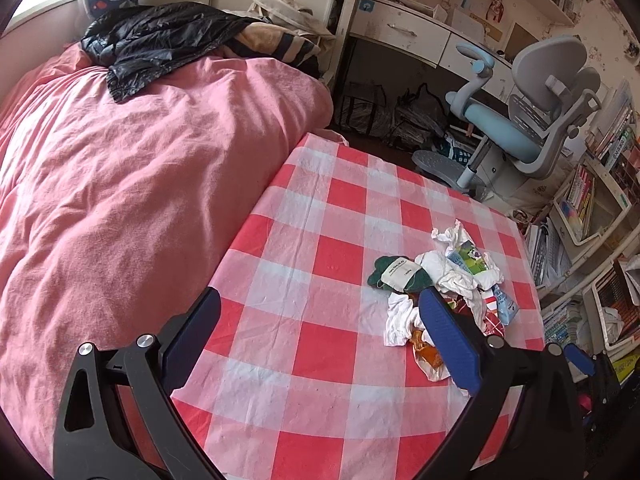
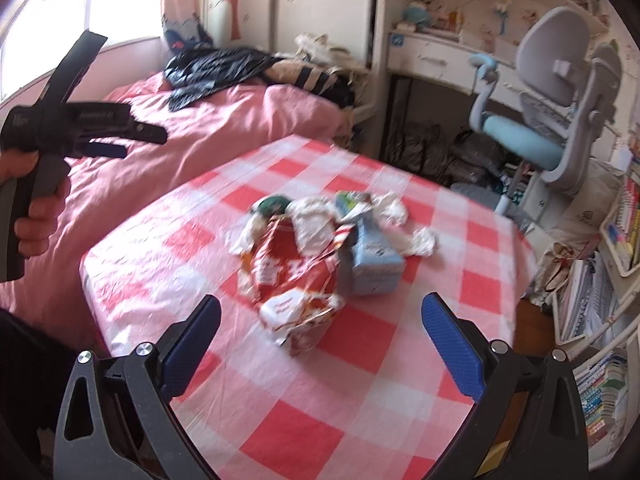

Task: Collect trash
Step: 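Move both open tools down toward the trash pile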

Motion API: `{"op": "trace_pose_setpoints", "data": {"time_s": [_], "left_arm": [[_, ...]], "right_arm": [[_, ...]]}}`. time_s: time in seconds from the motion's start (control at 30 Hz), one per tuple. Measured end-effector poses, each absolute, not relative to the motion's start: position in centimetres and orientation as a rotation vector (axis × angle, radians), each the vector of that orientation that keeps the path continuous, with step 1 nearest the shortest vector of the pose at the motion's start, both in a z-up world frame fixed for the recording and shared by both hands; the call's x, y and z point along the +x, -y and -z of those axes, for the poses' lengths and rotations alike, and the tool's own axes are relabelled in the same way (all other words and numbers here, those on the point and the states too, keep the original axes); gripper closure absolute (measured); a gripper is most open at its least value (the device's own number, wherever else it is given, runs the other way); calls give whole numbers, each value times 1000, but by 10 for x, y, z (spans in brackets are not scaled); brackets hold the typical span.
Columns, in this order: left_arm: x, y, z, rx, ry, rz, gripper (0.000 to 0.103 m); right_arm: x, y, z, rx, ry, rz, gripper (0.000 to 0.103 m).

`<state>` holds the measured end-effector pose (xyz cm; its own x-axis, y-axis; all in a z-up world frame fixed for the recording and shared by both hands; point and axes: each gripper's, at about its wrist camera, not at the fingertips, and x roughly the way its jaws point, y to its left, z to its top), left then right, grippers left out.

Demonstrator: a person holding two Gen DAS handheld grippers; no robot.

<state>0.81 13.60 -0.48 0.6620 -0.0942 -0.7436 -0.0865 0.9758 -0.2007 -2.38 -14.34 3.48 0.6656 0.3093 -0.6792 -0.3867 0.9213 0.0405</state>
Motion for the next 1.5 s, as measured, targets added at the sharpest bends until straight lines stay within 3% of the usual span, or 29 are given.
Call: {"op": "trace_pose_setpoints", "data": {"time_s": [0.33, 0.77, 0.87, 0.93, 0.97, 1.03, 1.13, 1.23, 1.37, 1.5], "left_arm": [[33, -94, 58, -54, -991, 35, 10], [70, -70, 94, -235, -1060, 148, 11], [77, -72, 105, -275, -1066, 178, 23], [80, -72, 106, -283, -1076, 199, 47], [82, -75, 106, -316, -1090, 220, 54], [84, -80, 109, -360, -1116, 238, 82], [83, -89, 101, -351, -1116, 211, 98], [71, -105, 63, -312, -1018, 174, 102], [50, -120, 8, -210, -855, 112, 102], [57, -139, 8, -238, -887, 105, 102]], "right_arm": [[-20, 125, -28, -151, -793, -464, 6], [-2, 138, -28, -86, -775, -450, 6], [2, 136, -31, -90, -756, -455, 6], [5, 134, -33, -86, -739, -461, 6], [6, 134, -34, -82, -732, -464, 6], [10, 131, -36, -77, -717, -472, 6], [14, 126, -44, -65, -675, -487, 6], [24, 117, -51, -60, -651, -511, 7], [57, 87, -53, -113, -690, -548, 20], [96, 51, -38, -239, -796, -571, 27]]}}
